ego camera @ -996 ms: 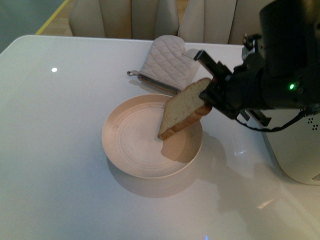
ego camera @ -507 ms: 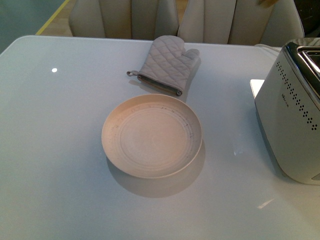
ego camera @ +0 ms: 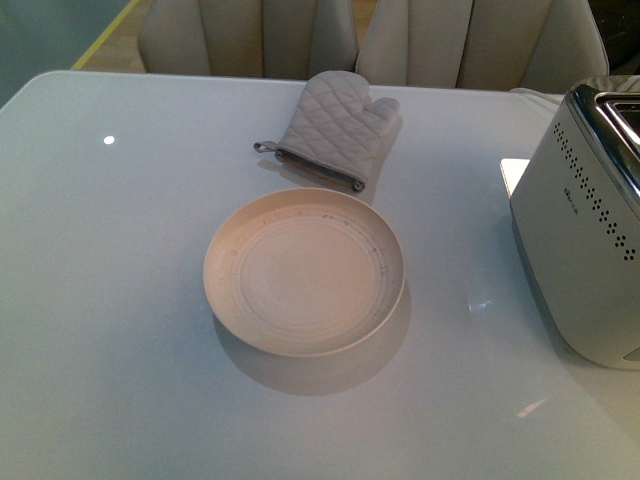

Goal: Put bread into toaster

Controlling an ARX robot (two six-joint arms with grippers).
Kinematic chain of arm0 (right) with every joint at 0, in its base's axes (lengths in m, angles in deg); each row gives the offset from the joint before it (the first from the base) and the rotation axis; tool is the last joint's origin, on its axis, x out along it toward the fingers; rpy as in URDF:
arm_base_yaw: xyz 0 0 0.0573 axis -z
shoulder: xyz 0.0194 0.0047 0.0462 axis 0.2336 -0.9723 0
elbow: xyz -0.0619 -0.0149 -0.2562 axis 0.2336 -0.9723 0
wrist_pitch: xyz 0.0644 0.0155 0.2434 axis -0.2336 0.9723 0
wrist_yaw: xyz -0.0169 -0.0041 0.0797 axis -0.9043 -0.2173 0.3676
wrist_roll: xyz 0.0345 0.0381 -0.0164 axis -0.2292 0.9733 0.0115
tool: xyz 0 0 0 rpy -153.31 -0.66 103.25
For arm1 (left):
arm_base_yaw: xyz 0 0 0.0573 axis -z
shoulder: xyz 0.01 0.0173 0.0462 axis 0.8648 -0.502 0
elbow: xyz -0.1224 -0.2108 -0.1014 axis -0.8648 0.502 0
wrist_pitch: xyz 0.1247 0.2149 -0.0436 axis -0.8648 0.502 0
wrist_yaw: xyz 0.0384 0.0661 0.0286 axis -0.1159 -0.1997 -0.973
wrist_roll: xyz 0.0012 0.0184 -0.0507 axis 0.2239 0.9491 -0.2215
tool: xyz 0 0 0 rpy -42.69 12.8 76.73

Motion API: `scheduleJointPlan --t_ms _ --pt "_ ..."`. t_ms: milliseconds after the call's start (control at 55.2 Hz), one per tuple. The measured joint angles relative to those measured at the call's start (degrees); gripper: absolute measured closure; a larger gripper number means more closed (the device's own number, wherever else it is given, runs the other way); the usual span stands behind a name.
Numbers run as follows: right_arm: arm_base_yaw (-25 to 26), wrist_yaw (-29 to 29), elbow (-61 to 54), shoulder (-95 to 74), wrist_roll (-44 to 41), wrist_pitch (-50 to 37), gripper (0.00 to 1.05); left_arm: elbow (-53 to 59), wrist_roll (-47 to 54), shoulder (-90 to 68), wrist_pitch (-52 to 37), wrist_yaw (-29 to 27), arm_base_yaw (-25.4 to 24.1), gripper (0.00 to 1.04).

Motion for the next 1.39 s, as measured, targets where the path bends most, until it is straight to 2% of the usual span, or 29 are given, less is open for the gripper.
scheduleJointPlan --t_ms 743,1395 --pt "0.0 -1.4 -3.1 -6.9 0.7 -3.1 1.01 0.0 0.0 0.0 0.0 0.0 0.0 0.07" --pt "-0.2 -3.1 -3.8 -12.2 0.2 -1.0 1.01 0.0 0.0 0.0 0.0 0.0 0.0 0.07"
